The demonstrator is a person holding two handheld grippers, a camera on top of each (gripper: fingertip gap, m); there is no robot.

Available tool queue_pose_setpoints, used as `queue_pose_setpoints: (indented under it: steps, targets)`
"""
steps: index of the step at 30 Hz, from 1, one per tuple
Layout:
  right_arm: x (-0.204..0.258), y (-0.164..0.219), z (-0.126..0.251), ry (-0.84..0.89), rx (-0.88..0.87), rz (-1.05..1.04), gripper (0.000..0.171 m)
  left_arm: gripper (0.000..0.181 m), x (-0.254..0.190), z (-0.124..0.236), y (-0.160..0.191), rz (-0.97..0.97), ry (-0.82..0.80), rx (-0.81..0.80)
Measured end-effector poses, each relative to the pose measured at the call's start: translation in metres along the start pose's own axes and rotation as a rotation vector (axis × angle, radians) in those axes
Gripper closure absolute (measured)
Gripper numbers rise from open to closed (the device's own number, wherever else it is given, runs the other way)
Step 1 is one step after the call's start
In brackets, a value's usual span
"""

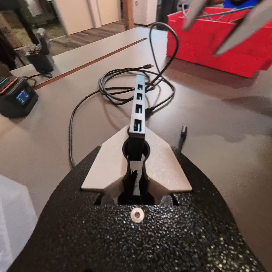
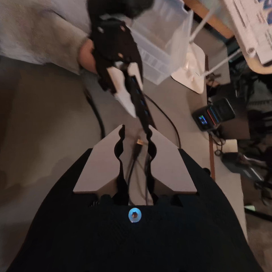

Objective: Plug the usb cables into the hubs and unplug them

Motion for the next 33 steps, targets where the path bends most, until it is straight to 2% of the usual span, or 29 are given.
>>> queue_pose_setpoints:
  steps: [1, 6, 11, 14, 18, 21, 24, 31, 33]
  targets:
    - [0.011, -0.004, -0.001, -0.027, -0.010, 0.003, 0.145, 0.178, 0.003, 0.000, 0.000, -0.001, -0.022, 0.001]
    - [0.072, 0.002, -0.061, -0.215, 0.019, 0.011, 0.133, 0.177, 0.010, 0.001, 0.000, -0.043, -0.097, -0.009]
    - [0.090, 0.006, -0.109, -0.383, -0.029, -0.099, 0.130, 0.177, 0.007, 0.001, 0.000, -0.058, -0.075, -0.014]
    - [0.096, 0.006, -0.121, -0.484, -0.010, -0.161, 0.137, 0.177, 0.007, 0.002, -0.001, -0.055, -0.068, -0.023]
    - [0.099, 0.014, -0.133, -0.525, 0.071, -0.245, 0.161, 0.177, 0.007, 0.002, -0.001, -0.058, -0.068, -0.023]
    - [0.097, 0.011, -0.125, -0.560, 0.029, -0.269, 0.165, 0.178, 0.008, 0.003, -0.001, -0.059, -0.075, -0.021]
    - [0.085, -0.001, -0.099, -0.506, -0.136, -0.275, 0.165, 0.177, 0.008, 0.004, -0.002, -0.046, -0.067, -0.025]
    - [0.040, -0.012, -0.018, -0.061, -0.402, -0.208, 0.165, 0.177, -0.005, 0.001, -0.011, -0.075, -0.035, -0.074]
    - [0.035, -0.015, -0.001, 0.012, -0.460, -0.194, 0.165, 0.177, -0.010, -0.001, -0.013, -0.113, -0.040, -0.071]
Point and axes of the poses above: each gripper's, where its closed fingertips meet, z back along the fingers, y out of its underside, x = y × z across the jaws, the point moved 2 cm from there along z, back along the fingers, and after that the axes turned 7 degrees about -z, right-handed, at the moved point
